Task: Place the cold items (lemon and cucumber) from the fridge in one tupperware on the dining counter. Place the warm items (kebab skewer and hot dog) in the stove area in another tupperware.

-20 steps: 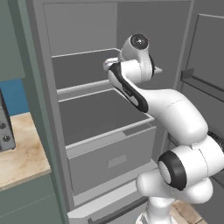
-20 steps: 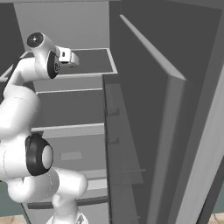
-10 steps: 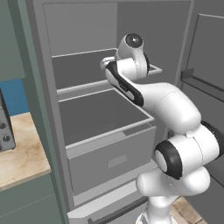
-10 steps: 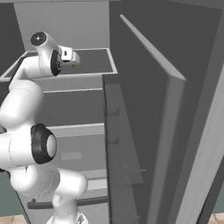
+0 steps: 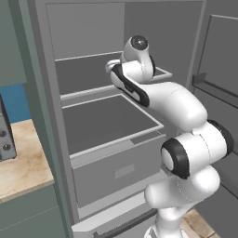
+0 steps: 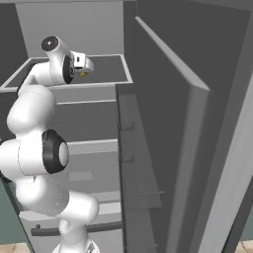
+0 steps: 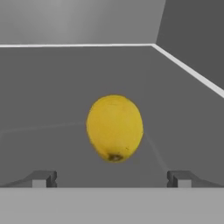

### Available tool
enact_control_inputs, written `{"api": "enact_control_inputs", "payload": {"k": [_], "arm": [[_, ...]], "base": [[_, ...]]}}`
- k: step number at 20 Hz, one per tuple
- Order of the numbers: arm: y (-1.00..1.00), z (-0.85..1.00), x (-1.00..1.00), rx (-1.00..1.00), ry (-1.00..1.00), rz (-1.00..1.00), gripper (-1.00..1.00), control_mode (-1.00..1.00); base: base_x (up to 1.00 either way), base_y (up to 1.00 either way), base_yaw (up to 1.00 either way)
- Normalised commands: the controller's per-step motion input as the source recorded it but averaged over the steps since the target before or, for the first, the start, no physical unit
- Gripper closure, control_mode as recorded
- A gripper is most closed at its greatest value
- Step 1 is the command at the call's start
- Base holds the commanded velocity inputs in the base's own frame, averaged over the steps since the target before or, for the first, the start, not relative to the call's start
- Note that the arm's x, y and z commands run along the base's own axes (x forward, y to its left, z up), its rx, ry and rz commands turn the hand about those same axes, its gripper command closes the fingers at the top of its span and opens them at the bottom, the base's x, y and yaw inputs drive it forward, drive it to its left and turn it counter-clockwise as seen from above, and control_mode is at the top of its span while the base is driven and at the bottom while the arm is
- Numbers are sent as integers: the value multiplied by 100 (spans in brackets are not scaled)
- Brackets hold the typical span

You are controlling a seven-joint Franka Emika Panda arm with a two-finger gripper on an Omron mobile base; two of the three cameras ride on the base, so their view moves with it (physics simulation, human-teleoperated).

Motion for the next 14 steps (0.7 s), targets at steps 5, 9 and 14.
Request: {"api": "enact_control_inputs", "payload": {"k": [5,9,14], "arm": [[0,-7,33,0,0,0,-100,-100],[0,-7,32,0,0,0,-100,-100],[0,-9,25,0,0,0,-100,-100]], "base": [[0,0,0],[0,0,0],[0,0,0]]}}
